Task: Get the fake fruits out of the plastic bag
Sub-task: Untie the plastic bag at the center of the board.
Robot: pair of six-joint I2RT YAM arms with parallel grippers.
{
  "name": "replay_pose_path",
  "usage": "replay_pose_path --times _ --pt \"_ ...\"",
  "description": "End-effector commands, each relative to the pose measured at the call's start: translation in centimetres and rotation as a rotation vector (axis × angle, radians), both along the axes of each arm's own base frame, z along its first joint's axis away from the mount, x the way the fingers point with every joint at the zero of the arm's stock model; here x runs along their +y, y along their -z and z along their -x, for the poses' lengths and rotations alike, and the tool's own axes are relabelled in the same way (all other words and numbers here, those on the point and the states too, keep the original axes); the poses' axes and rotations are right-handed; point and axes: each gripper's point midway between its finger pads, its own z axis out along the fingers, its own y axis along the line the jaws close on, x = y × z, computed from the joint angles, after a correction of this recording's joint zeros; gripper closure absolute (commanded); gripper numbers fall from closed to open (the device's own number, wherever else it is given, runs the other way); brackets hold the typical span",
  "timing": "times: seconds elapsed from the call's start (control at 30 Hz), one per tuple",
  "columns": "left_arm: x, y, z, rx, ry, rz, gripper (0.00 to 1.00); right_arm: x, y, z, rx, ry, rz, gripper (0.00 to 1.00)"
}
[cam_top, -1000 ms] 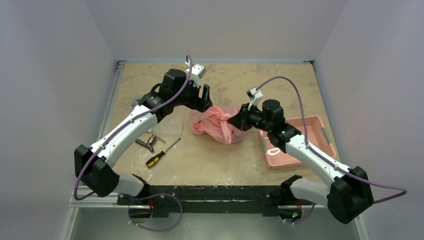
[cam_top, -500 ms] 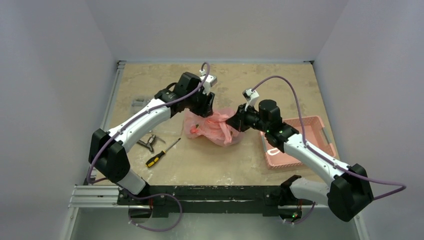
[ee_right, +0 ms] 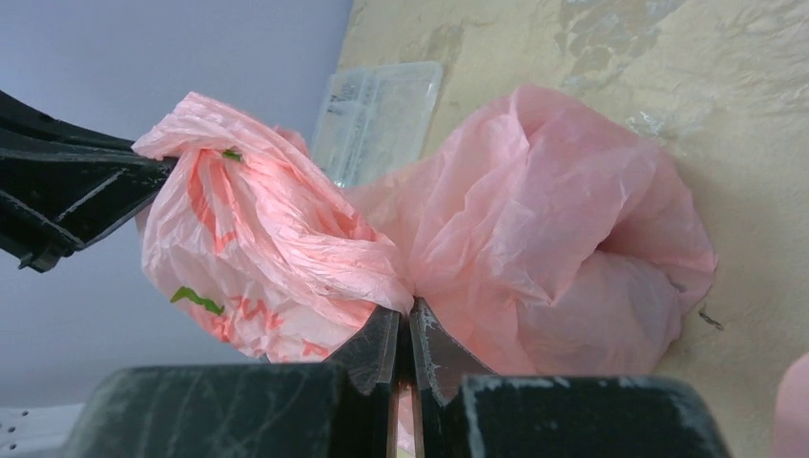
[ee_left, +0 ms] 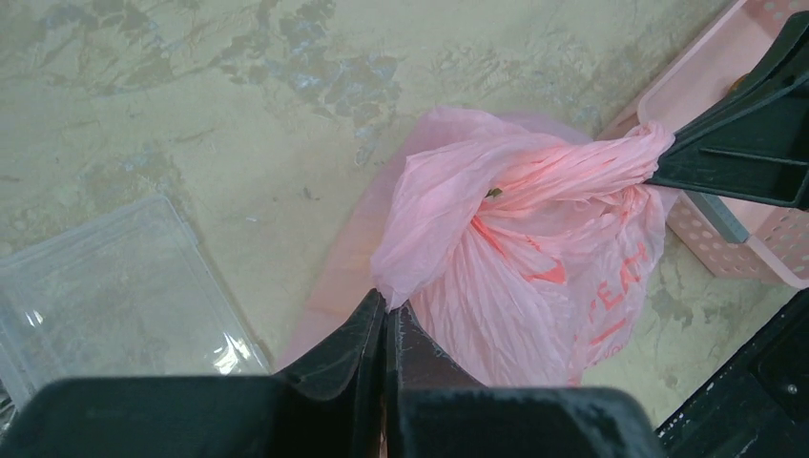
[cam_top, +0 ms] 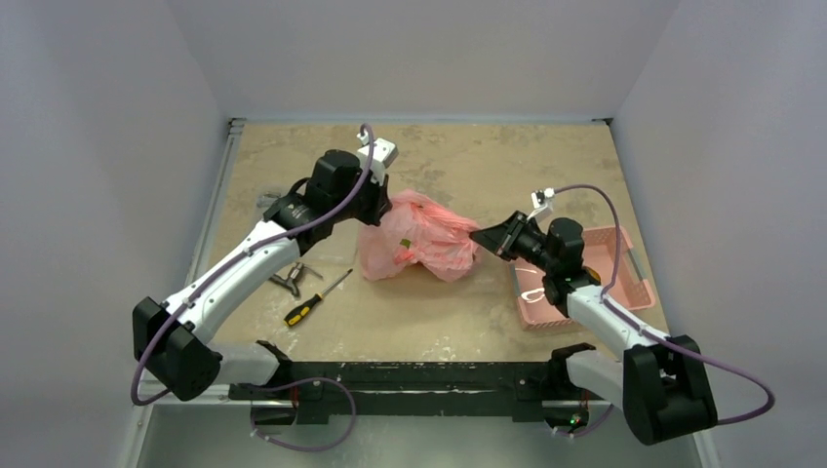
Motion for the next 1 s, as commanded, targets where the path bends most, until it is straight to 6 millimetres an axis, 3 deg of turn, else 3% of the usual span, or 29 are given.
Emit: replay_pose_path --times 0.0,0.17,0.3,0.5,0.63,0.8,0.97 --pt "0.1 -0.8 -0.7 -0.078 -0.009 0.034 1.00 0.6 -3.9 -0.2 -0.091 -0.044 -0.012 1.00" --pt "-0.5 0.0 0.3 -0.043 0.015 0.089 1.00 -1.8 -1.1 -0.9 0.019 -0.008 0.321 0.98" --pt "-2.1 0.5 2.5 0.106 0.051 0.185 1.00 -2.1 -1.4 -0.2 -0.002 -0.049 0.473 0.83" --pt "-3.3 3.0 6.4 0.311 0.075 0.337 1.00 1.1 -2.6 1.1 -0.056 -0.103 0.678 0.55" --pt "-3.1 4.7 7.9 0.360 0.065 0.383 1.00 3.0 -5.4 0.8 -0.151 -0.088 0.862 0.42" --pt "-2.5 4.4 8.7 0.353 0.075 0.377 1.00 4.7 -6.4 0.7 -0.255 -0.095 1.152 0.29" --pt "-2.1 3.6 8.8 0.333 0.068 0.366 1.00 7.1 -5.6 1.8 -0.368 -0.166 1.328 0.21"
